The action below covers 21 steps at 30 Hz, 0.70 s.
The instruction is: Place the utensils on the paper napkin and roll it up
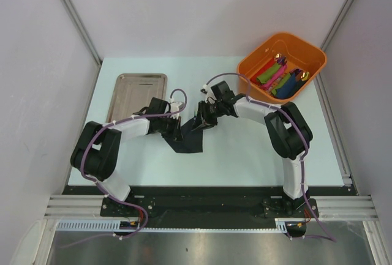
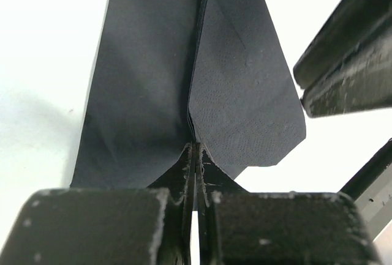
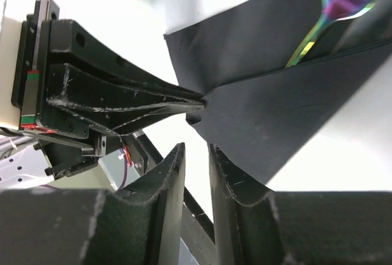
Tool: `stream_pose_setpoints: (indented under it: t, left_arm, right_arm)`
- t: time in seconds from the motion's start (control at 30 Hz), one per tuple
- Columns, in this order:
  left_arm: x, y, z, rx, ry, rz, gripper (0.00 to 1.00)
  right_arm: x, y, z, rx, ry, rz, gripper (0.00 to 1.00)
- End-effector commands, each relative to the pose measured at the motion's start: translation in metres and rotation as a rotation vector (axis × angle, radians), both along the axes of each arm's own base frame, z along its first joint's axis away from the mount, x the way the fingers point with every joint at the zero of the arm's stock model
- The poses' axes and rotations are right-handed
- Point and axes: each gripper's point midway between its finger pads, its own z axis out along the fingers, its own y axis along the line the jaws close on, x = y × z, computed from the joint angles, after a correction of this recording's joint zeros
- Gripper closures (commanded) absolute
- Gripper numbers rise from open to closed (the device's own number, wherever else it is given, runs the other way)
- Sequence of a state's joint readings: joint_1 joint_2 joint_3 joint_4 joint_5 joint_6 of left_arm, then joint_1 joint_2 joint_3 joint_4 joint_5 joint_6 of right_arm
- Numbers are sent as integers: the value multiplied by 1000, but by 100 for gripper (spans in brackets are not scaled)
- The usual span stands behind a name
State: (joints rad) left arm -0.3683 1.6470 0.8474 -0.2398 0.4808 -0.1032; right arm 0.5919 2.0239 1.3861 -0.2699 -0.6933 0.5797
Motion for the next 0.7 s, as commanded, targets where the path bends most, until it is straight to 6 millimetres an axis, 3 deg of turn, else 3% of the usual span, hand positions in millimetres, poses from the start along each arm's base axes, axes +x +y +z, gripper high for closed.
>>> stream_pose_setpoints:
  t: [0.0,0.57,0.67]
  left_arm:
    - [12,3,17,1,-71,-6,100]
    - [12,8,13,-5,-68,-5,100]
    - [10,5,20,-67,-59,-3,94]
  right_arm:
    - [1,16,4,26,-44,23,74]
    - [13,21,-53,-50,-26,-34,84]
    - [9,15,-70,-95,2,-47,86]
